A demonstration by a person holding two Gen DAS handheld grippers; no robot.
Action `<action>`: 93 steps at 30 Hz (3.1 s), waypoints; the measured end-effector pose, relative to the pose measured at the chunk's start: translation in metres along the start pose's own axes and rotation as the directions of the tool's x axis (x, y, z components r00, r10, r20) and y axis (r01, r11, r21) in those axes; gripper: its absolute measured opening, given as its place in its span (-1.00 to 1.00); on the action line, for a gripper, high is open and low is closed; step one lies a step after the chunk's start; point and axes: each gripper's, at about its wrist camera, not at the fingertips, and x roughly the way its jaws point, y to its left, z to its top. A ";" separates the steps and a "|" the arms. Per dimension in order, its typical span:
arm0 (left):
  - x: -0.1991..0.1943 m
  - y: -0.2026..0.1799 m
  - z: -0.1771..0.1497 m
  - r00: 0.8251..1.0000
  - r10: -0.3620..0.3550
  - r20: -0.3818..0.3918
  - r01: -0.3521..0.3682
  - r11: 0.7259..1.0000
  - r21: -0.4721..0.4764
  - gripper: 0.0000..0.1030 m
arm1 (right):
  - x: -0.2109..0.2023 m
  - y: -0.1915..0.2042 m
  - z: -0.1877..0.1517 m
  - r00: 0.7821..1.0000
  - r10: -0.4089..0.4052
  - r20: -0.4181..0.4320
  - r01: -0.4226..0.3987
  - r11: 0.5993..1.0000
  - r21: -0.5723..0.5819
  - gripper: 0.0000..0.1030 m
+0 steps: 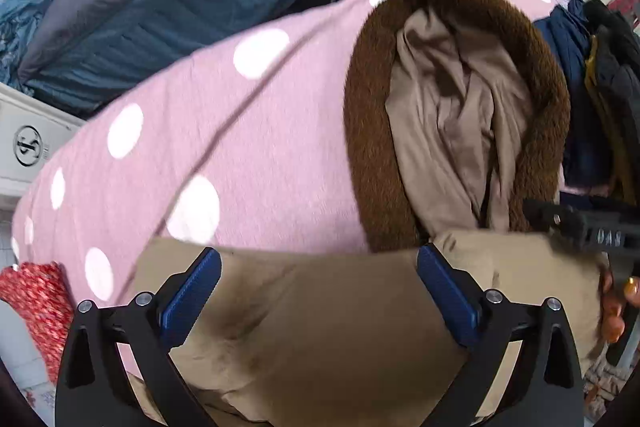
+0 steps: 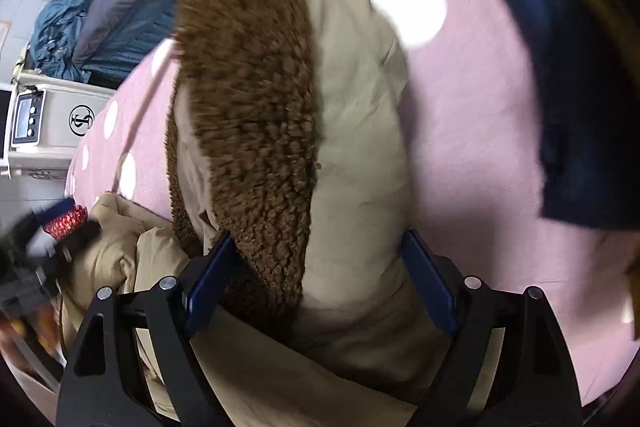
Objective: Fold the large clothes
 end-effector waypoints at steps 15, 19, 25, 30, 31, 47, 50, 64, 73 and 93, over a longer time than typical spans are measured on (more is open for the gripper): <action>-0.067 0.087 -0.090 0.971 0.177 0.163 -0.123 0.948 -0.292 0.87 | -0.080 0.226 0.031 0.955 0.182 0.232 -0.003 0.792 -0.610 -0.67; -0.078 0.113 -0.103 0.965 0.203 0.168 -0.128 0.918 -0.375 0.87 | -0.076 0.268 0.068 0.949 0.186 0.255 0.009 0.792 -0.610 -0.61; -0.059 0.118 -0.122 0.979 0.132 0.153 -0.050 0.891 -0.451 0.87 | -0.032 0.237 0.081 0.977 0.074 0.201 0.026 0.889 -0.458 0.27; -0.057 0.115 -0.133 0.978 0.116 0.171 -0.016 0.868 -0.497 0.87 | -0.042 0.175 0.025 0.970 0.043 0.237 0.055 0.918 -0.393 0.49; -0.056 0.118 -0.134 0.979 0.106 0.174 -0.005 0.864 -0.503 0.87 | -0.043 0.161 0.009 0.973 0.032 0.229 0.058 0.923 -0.380 0.50; -0.157 0.155 -0.207 0.924 0.298 0.241 -0.141 0.849 -0.509 0.88 | -0.083 0.138 -0.155 0.994 0.052 0.100 0.009 0.848 -0.530 0.55; -0.158 0.180 -0.243 0.928 0.320 0.189 -0.161 0.805 -0.571 0.87 | -0.097 0.134 -0.171 0.993 0.053 0.107 0.017 0.826 -0.564 0.55; -0.107 0.203 -0.335 0.977 0.207 0.060 -0.106 0.703 -0.703 0.87 | -0.062 0.152 -0.190 0.982 -0.142 0.126 0.189 0.781 -0.595 0.24; -0.108 0.205 -0.362 0.980 0.194 0.046 -0.108 0.712 -0.693 0.90 | -0.066 0.063 -0.245 0.974 -0.221 0.043 0.201 0.770 -0.605 -0.69; -0.078 0.150 -0.393 1.000 0.008 0.015 0.002 0.799 -0.601 0.87 | -0.089 -0.024 -0.299 0.944 -0.324 0.060 0.307 0.800 -0.516 0.42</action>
